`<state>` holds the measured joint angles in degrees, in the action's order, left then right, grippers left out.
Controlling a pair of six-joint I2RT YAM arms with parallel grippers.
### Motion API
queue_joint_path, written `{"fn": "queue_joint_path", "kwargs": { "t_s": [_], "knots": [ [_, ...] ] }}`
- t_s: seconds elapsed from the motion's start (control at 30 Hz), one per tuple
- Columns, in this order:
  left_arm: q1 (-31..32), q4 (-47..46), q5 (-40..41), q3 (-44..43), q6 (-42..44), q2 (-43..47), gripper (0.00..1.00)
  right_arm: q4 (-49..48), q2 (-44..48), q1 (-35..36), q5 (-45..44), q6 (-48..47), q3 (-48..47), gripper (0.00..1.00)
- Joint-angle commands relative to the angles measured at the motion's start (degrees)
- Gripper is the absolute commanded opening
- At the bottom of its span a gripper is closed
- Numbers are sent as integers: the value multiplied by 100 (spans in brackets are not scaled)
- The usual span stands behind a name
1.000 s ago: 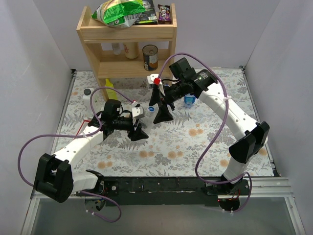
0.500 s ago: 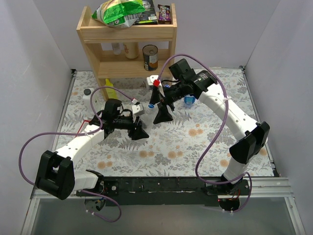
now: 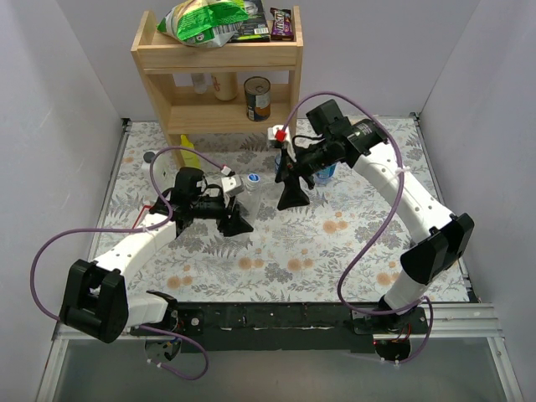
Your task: Screw on the bottle caps
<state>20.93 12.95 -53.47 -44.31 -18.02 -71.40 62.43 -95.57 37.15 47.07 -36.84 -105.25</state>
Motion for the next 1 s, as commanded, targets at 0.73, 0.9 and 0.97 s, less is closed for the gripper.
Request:
{"fn": "queue_joint_path", "kwargs": {
  "t_s": [0.73,0.9,0.97],
  "knots": [
    [70,542,-462,-693,-87,-393,0,-1322,-234,144,1314,758,-207,98],
    [-62,296,-515,-631,-360,-340,0,-1190,99,144,927,687,215,98],
    [-80,139,-445,-570,-404,-261,0,-1181,231,118,778,730,443,98]
  ]
}}
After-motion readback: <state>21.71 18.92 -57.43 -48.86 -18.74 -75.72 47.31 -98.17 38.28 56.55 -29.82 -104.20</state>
